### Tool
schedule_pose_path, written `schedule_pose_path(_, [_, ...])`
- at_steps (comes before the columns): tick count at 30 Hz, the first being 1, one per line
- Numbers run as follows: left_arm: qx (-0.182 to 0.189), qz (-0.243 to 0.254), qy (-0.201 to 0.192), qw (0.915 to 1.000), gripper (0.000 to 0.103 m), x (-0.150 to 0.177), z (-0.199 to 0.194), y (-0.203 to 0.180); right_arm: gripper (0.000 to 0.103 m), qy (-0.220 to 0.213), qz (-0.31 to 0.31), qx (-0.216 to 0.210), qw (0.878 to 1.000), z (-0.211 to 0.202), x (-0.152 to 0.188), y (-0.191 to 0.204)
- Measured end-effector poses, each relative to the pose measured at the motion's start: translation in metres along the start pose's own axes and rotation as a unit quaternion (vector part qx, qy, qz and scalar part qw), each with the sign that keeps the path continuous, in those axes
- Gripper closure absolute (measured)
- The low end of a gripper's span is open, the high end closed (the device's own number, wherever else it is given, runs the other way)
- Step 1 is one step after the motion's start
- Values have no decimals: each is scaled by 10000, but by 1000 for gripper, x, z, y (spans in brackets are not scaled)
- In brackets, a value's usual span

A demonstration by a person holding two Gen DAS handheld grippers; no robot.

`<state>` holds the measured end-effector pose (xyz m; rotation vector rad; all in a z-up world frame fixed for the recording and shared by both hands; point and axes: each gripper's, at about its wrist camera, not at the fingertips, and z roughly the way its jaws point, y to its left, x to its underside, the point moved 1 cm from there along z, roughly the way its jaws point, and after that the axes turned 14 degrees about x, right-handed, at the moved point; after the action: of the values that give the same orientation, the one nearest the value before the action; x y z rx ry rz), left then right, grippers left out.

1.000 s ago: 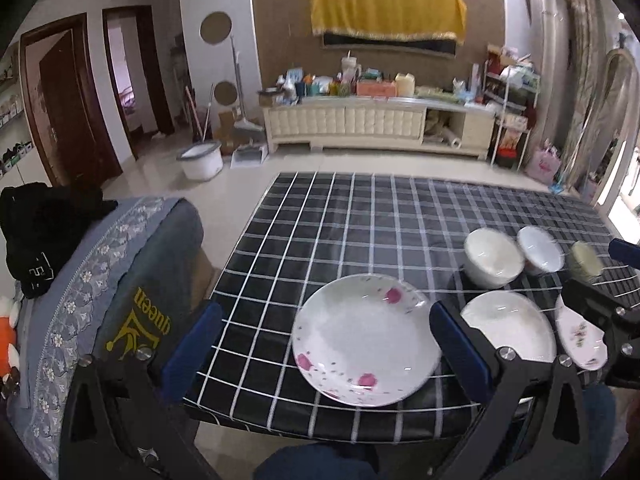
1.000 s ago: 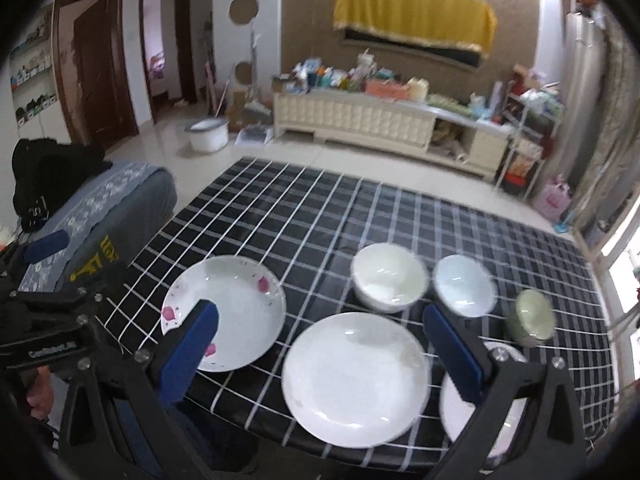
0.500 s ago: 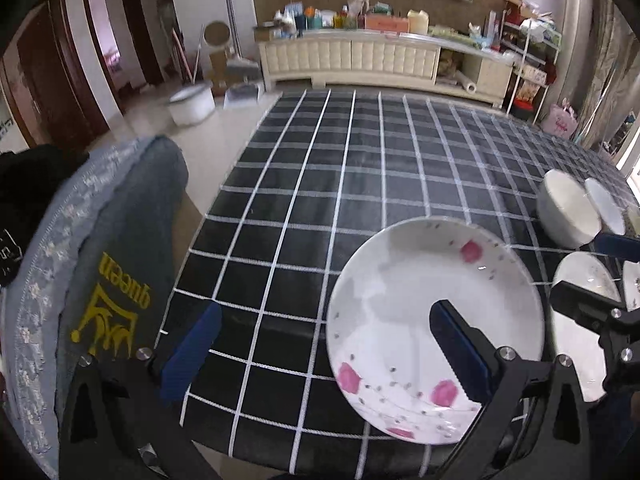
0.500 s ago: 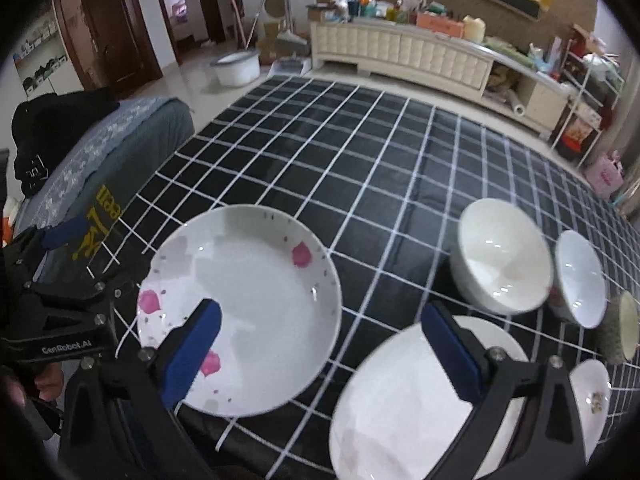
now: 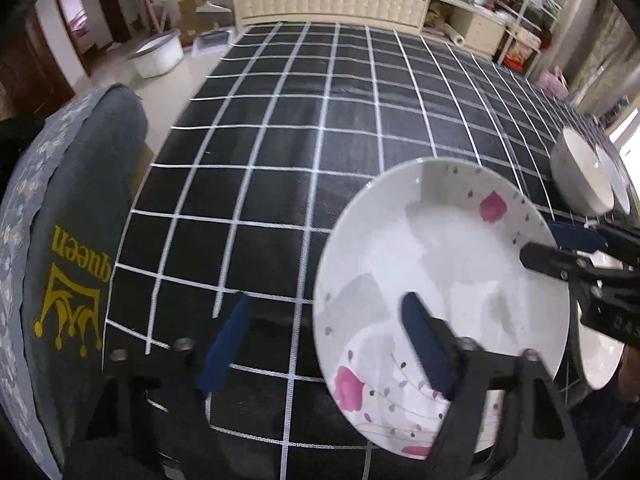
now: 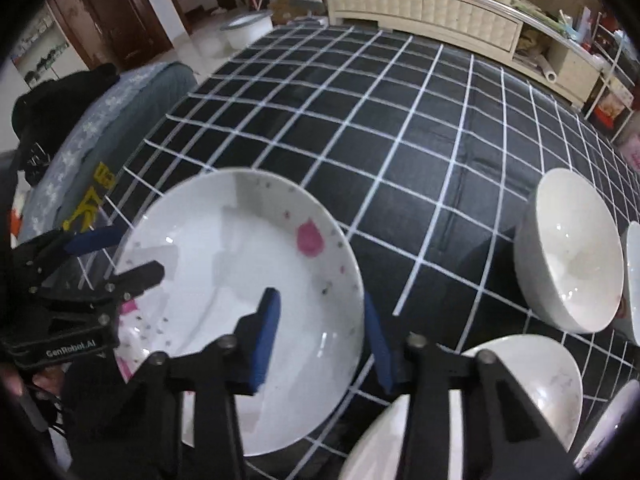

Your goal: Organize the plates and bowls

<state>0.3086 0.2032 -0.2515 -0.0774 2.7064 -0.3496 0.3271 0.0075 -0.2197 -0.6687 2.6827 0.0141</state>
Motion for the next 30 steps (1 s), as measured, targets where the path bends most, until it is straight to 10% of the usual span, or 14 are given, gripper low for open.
schedule_pose_path(4, [233, 9, 192, 9995, 73, 3, 9, -2, 70, 346, 28, 91, 9994, 10, 8, -2])
schedule_pose_path(11, [331, -263, 130, 9990, 82, 1, 8, 0, 83, 347, 472, -5, 9983, 8, 11, -18])
schedule_pose_path(30, [-235, 94, -30, 9997, 83, -2, 0, 3, 83, 199, 461, 205, 9985, 7, 1, -8])
